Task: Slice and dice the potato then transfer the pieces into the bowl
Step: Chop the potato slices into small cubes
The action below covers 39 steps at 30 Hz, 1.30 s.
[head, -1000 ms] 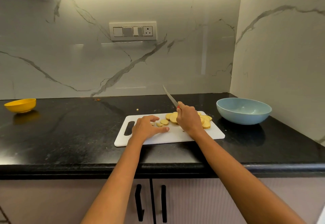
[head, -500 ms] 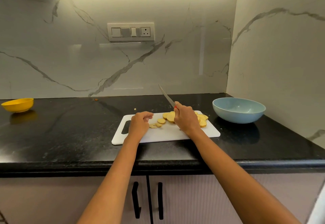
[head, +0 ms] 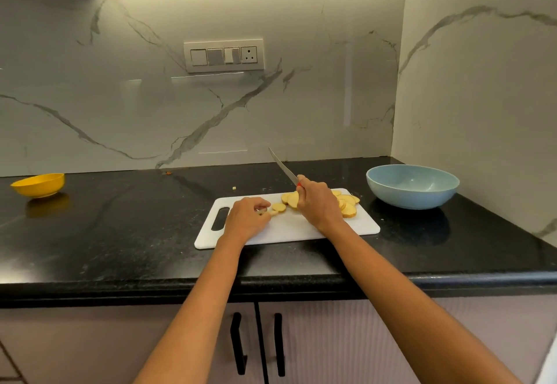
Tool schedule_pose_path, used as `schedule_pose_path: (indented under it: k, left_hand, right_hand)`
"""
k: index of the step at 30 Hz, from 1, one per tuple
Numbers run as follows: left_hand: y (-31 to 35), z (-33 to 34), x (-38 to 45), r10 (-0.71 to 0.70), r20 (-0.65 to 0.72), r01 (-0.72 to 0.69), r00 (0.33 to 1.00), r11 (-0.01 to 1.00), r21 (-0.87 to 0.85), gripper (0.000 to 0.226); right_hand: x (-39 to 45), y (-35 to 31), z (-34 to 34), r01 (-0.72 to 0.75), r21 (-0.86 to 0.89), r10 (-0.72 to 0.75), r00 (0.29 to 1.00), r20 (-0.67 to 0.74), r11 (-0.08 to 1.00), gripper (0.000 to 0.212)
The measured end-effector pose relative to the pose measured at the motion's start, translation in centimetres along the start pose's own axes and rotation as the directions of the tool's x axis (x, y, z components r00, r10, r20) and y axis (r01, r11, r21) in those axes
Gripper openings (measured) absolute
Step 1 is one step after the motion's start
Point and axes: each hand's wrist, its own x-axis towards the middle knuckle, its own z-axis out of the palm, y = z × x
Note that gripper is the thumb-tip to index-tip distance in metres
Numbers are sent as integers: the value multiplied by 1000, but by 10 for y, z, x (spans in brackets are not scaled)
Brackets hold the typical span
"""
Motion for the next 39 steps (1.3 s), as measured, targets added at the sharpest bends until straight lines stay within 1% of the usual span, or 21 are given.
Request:
schedule_pose_path:
  k: [3, 6, 8, 10, 12, 17, 21, 23, 27, 33, 37, 39]
  left_hand:
    - [-1, -1, 0, 3, -15, -4, 1000, 999, -36, 27]
    - [-5, 0, 2, -11, -36, 9, 999, 998, -68, 35]
    - [-9, 0, 3, -47, -107, 37, 993, 995, -88, 38]
    - [-15, 0, 5, -104, -190, 87, 976, 992, -97, 33]
    - [-19, 0, 7, -144, -217, 120, 966, 986, -117, 26]
    - [-15, 2, 6, -66, -131, 42, 989, 983, -178, 22]
    - [-8, 0, 1, -24, -79, 5, 997, 972, -235, 26]
    - [-7, 0, 1, -7, -55, -5, 998, 976, -216, 28]
    - [-7, 0, 2, 13, -61, -23, 998, 988, -153, 18]
    - [-8, 1, 3, 40, -51, -46, 998, 992, -117, 18]
    - [-8, 3, 3, 50, 30, -46, 998, 991, -122, 18]
    - [-8, 3, 2, 32, 37, -28, 999, 993, -119, 18]
  right_hand:
    - [2, -1, 0, 40, 1, -40, 999, 6, 999, 21]
    - [0, -2, -1, 46, -9, -46, 999, 17, 999, 21]
    - [-1, -3, -3, 37, -13, -37, 999, 36, 999, 23]
    - [-1, -2, -4, 35, -17, -34, 998, 45, 999, 22]
    - [-3, -2, -6, 23, -24, -22, 999, 44, 999, 19]
    - [-2, -2, -5, 11, -50, -8, 998, 67, 999, 20]
    - [-1, -4, -5, 15, -53, -11, 998, 68, 999, 20]
    - [-1, -5, -4, 22, -55, -18, 997, 72, 998, 20]
    - [-2, -4, -6, 28, -55, -23, 997, 78, 998, 19]
    - [-1, -4, -6, -2, -48, 5, 997, 80, 999, 22]
    - [2, -6, -4, 1, -57, 4, 996, 89, 998, 21]
    - [1, -7, -4, 8, -64, -2, 995, 97, 998, 20]
